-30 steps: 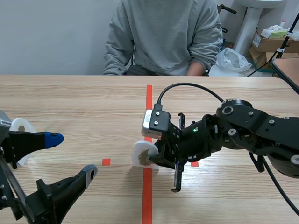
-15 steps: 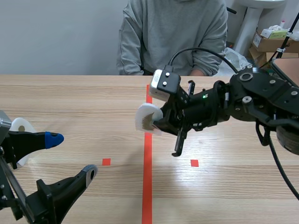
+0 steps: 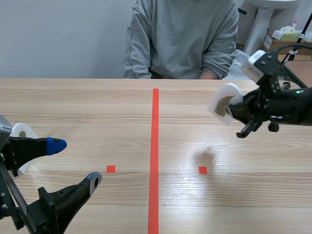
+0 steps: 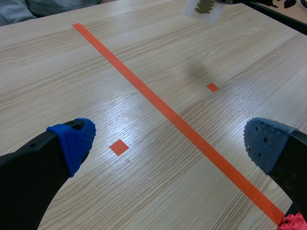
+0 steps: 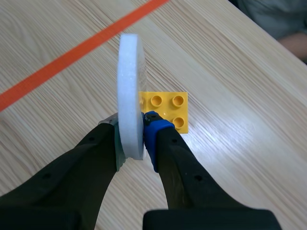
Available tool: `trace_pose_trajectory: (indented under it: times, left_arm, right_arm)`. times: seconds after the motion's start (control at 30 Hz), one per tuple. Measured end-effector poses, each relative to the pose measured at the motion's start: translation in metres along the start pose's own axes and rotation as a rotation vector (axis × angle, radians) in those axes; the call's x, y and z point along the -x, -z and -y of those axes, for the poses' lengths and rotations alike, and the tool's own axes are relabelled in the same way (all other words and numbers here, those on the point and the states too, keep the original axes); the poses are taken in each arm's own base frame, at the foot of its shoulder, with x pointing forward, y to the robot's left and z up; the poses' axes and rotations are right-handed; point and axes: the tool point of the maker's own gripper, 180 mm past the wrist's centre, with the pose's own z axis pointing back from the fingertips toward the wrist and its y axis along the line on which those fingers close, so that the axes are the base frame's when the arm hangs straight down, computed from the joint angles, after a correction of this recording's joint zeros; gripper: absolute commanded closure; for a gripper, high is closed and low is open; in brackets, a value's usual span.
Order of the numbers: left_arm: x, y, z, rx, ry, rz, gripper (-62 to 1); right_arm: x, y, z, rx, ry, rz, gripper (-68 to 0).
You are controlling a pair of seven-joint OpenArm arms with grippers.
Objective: Do the leaf sorting experiment
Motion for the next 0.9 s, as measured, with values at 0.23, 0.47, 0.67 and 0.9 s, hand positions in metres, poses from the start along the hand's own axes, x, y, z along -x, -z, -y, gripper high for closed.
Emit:
trace_pose_trajectory:
  times: [0.23,0.47,0.67,0.9]
  left_arm:
    - [0.000,0.001,0.001,-0.003,-0.006,0.005,-62.3]
    - [0.000,0.001,0.001,-0.003,-0.006,0.004,-62.3]
    - [0.000,0.001,0.001,-0.003,-0.006,0.005,-62.3]
    - [0.000,0.001,0.001,-0.003,-0.006,0.005,-62.3]
  right_arm:
    - [0.031,-0.042,0.031,0.135,0.217,0.012,-0.7]
    - [0.070,-0.081,0.058,0.313,0.345,-0.032,-0.7]
    - [0.097,-0.097,0.055,0.356,0.386,-0.103,-0.7]
    - [0.119,-0.101,0.050,0.414,0.444,-0.155,-0.7]
